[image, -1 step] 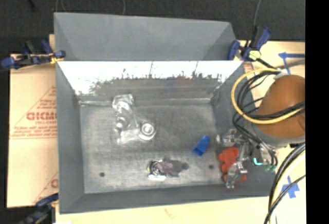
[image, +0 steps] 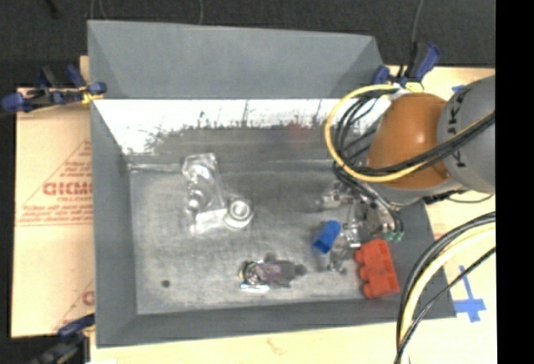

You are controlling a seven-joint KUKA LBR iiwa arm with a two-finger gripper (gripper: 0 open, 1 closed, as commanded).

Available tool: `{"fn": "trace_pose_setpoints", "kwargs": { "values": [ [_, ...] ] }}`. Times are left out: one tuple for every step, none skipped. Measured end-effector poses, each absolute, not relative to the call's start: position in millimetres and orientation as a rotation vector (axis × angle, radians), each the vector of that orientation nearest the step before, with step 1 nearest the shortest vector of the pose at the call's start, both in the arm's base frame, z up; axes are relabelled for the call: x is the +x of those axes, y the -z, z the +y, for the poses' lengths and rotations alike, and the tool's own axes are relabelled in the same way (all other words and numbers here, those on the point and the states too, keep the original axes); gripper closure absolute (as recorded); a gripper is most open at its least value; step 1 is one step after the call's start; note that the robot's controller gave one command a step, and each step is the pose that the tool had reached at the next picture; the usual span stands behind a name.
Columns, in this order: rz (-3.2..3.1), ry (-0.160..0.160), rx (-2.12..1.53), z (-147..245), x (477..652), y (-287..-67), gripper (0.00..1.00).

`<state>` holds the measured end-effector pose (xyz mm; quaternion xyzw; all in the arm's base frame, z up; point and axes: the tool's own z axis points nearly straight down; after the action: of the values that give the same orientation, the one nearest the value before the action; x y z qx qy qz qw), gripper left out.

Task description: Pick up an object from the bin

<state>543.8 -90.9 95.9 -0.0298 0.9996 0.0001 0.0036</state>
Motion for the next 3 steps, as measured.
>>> {"fn": "trace_pose_setpoints", "kwargs": {
  "values": [
    [3.136, 0.003, -0.092, -94, 541.0, -98, 1.00],
    [3.133, 0.005, -0.107, -103, 544.5, -117, 1.00],
    [3.135, 0.003, -0.112, -102, 544.0, -116, 0.00]
  ]
}}
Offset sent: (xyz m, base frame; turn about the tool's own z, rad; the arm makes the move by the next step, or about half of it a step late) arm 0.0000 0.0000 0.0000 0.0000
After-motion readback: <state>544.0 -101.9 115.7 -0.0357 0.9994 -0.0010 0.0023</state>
